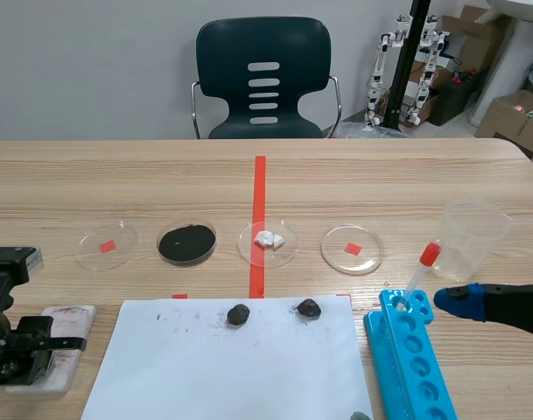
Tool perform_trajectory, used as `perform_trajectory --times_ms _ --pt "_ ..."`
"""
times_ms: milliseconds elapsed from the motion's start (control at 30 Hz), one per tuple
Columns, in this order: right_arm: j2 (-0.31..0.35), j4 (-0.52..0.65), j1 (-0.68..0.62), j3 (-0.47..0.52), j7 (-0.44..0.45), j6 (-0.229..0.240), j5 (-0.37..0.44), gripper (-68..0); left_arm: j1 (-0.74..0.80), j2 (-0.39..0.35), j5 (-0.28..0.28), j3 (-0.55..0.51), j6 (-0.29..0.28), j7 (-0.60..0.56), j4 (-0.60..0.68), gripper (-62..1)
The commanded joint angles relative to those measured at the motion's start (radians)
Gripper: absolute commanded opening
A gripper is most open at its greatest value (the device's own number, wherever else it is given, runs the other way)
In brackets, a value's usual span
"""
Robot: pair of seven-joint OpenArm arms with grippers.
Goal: Rub the mineral on the streak plate below the first streak
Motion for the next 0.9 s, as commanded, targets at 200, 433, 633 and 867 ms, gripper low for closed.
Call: perform_trajectory --times_ms 200,433,633,867 --pt "0.005 0.008 0.003 0.007 0.018 0.0 0.01 0.4 -0.006 -0.003 -0.082 0.002 -0.015 -0.008 0.001 -54.3" --pt "0.005 0.008 0.003 0.007 0.018 0.0 0.01 0.4 -0.006 -0.003 -0.198 0.002 -0.069 -0.024 0.001 -54.3" --pt "0.005 0.008 0.003 0.007 0.018 0.0 0.01 0.4 -0.005 -0.004 -0.075 0.002 -0.067 -0.027 0.001 -54.3" --pt "0.005 0.008 0.003 0.007 0.018 0.0 0.01 0.4 -0.005 -0.004 0.094 0.002 -0.021 -0.004 0.001 -54.3"
